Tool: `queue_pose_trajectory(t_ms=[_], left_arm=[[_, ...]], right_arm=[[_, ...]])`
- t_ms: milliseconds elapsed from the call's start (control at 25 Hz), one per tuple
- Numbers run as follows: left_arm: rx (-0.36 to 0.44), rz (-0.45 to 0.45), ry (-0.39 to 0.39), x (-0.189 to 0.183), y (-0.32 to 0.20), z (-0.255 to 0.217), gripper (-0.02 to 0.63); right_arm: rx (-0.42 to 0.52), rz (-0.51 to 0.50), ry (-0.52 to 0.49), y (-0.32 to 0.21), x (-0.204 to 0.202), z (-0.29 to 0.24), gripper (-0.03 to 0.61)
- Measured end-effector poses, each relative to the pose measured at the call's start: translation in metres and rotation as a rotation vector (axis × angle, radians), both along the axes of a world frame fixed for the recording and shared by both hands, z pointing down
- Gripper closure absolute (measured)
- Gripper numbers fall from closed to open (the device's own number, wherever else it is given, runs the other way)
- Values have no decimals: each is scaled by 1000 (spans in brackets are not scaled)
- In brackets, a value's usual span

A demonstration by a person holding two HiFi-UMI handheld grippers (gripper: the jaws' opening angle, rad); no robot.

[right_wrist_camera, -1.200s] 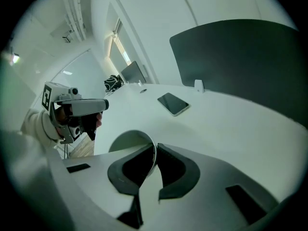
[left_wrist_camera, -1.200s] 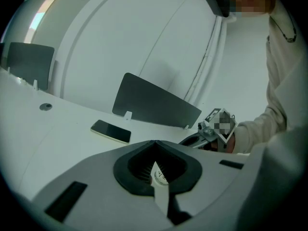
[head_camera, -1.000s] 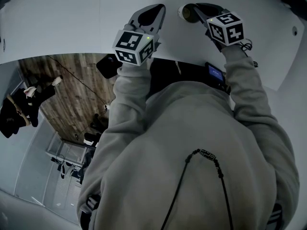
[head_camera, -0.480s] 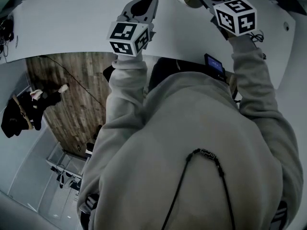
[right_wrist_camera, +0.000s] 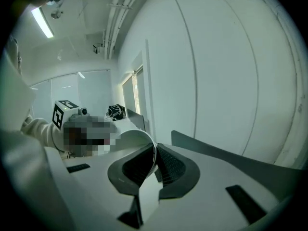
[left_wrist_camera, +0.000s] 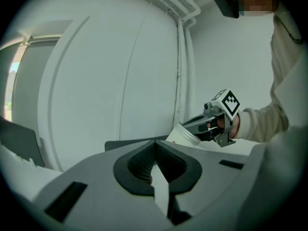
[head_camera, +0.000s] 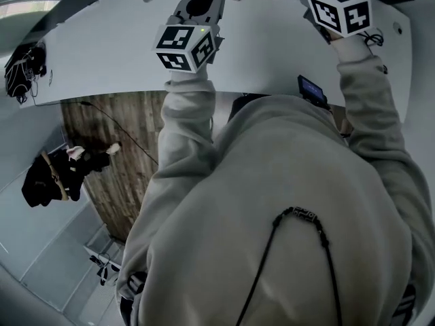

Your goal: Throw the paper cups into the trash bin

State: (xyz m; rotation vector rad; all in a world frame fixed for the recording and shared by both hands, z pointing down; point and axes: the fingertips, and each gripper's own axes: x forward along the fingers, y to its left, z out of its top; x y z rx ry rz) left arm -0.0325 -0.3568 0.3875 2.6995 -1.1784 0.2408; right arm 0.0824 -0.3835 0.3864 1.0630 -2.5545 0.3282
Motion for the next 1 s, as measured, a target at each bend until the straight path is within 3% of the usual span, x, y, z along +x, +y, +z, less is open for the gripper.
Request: queue_pose_trajectory(t_ms=[240,520,800,1000], left_arm=[[53,11,22,4,-2,-34,618],[51,-12,14,-2,-1,-40,618],[39,-32,11,12,-13,-23,618],[31,-96,-40,-5,-12,-13,618]], right_arm=[[46,36,-19,4,12,-29,534],[57,11,-27,11,4,-37,534],[48,-23,-27,2,12,-15,534],[20,-85,-52,-3,1,2,534]])
